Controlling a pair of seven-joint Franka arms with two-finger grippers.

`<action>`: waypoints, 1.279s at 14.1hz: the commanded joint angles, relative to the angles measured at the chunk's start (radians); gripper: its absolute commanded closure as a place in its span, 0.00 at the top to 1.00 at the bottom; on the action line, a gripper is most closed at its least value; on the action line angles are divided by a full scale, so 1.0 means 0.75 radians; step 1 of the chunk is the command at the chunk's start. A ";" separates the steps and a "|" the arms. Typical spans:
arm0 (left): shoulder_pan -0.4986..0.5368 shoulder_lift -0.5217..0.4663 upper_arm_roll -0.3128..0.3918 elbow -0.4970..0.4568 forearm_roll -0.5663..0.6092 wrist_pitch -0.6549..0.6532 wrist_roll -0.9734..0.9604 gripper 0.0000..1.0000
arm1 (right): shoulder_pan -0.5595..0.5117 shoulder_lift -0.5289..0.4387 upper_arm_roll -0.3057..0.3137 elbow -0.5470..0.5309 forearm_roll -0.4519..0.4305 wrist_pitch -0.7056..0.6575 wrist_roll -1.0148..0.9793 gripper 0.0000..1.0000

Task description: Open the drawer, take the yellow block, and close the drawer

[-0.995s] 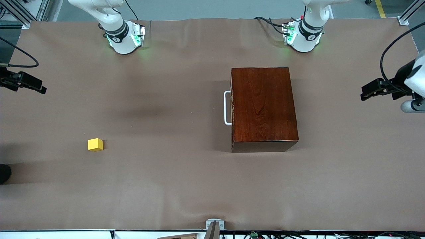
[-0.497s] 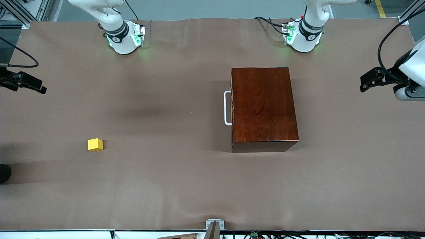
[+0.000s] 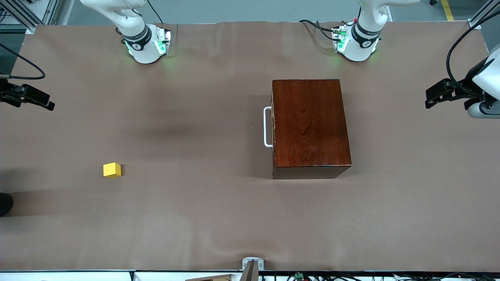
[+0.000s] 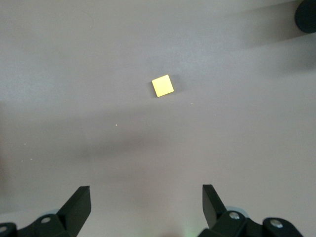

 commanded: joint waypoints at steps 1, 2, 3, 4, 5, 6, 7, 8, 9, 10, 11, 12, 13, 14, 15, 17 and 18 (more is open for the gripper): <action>-0.002 -0.026 0.004 -0.035 -0.036 0.047 0.001 1.00 | -0.021 0.006 0.019 0.024 -0.014 -0.018 0.007 1.00; 0.006 -0.026 0.004 -0.037 -0.048 0.049 0.001 1.00 | -0.023 0.006 0.019 0.024 -0.016 -0.018 0.007 1.00; 0.017 -0.020 0.011 -0.041 -0.076 0.058 0.001 1.00 | -0.023 0.006 0.019 0.024 -0.014 -0.018 0.007 1.00; 0.033 -0.018 0.011 -0.053 -0.095 0.082 -0.001 1.00 | -0.021 0.006 0.019 0.024 -0.014 -0.018 0.007 1.00; 0.035 -0.024 0.011 -0.088 -0.103 0.104 -0.025 1.00 | -0.021 0.009 0.019 0.024 -0.014 -0.018 0.007 1.00; 0.035 -0.032 0.007 -0.112 -0.103 0.123 -0.064 1.00 | -0.021 0.009 0.019 0.024 -0.014 -0.018 0.007 1.00; 0.033 -0.034 0.005 -0.115 -0.103 0.123 -0.094 1.00 | -0.019 0.009 0.019 0.024 -0.014 -0.016 0.007 1.00; 0.033 -0.034 0.004 -0.115 -0.103 0.123 -0.101 1.00 | -0.021 0.009 0.019 0.024 -0.014 -0.016 0.007 1.00; 0.035 -0.034 0.004 -0.115 -0.103 0.121 -0.101 1.00 | -0.019 0.009 0.019 0.024 -0.014 -0.016 0.007 1.00; 0.037 -0.032 0.004 -0.111 -0.105 0.121 -0.103 1.00 | -0.019 0.009 0.019 0.024 -0.016 -0.014 0.007 1.00; 0.039 -0.032 0.004 -0.109 -0.105 0.121 -0.103 1.00 | -0.019 0.011 0.019 0.024 -0.014 -0.014 0.007 1.00; 0.041 -0.032 0.007 -0.109 -0.105 0.123 -0.101 1.00 | -0.021 0.011 0.019 0.024 -0.014 -0.014 0.007 1.00; 0.037 -0.032 0.005 -0.109 -0.095 0.125 -0.089 1.00 | -0.019 0.009 0.019 0.024 -0.014 -0.014 0.007 1.00; 0.037 -0.032 0.002 -0.107 -0.087 0.125 -0.082 1.00 | -0.019 0.011 0.019 0.024 -0.014 -0.016 0.007 1.00; 0.037 -0.034 0.002 -0.107 -0.087 0.123 -0.080 1.00 | -0.019 0.011 0.019 0.024 -0.014 -0.014 0.007 1.00; 0.039 -0.032 0.004 -0.109 -0.089 0.123 -0.080 1.00 | -0.021 0.009 0.019 0.024 -0.016 -0.016 0.007 1.00; 0.041 -0.032 0.004 -0.109 -0.087 0.123 -0.078 1.00 | -0.021 0.011 0.019 0.024 -0.014 -0.016 0.007 1.00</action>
